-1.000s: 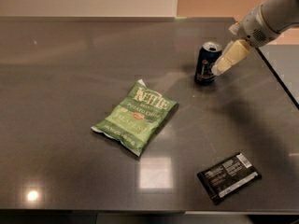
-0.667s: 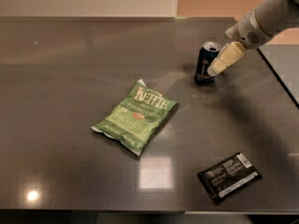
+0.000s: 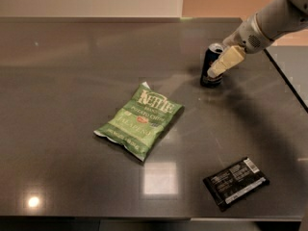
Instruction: Pick pepsi can
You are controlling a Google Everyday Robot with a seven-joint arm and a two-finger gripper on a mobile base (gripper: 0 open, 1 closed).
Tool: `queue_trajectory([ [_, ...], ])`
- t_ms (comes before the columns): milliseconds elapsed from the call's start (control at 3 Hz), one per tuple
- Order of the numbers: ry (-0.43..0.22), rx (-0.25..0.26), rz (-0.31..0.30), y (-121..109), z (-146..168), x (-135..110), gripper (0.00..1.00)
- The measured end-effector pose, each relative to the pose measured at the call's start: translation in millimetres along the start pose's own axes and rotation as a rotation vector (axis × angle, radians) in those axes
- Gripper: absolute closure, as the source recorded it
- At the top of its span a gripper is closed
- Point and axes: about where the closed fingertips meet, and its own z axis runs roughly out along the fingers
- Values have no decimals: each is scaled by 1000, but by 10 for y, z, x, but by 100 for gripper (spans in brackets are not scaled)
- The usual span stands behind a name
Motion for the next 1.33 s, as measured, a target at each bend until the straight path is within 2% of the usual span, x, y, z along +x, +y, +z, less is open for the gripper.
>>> queue_trajectory([
  [667,-60,-43,20,68,-80,-117,65],
  [1000,-72,-62,4,183,-297,-323,87],
  [1333,-77,-82,-35,361,-597,-593,100],
])
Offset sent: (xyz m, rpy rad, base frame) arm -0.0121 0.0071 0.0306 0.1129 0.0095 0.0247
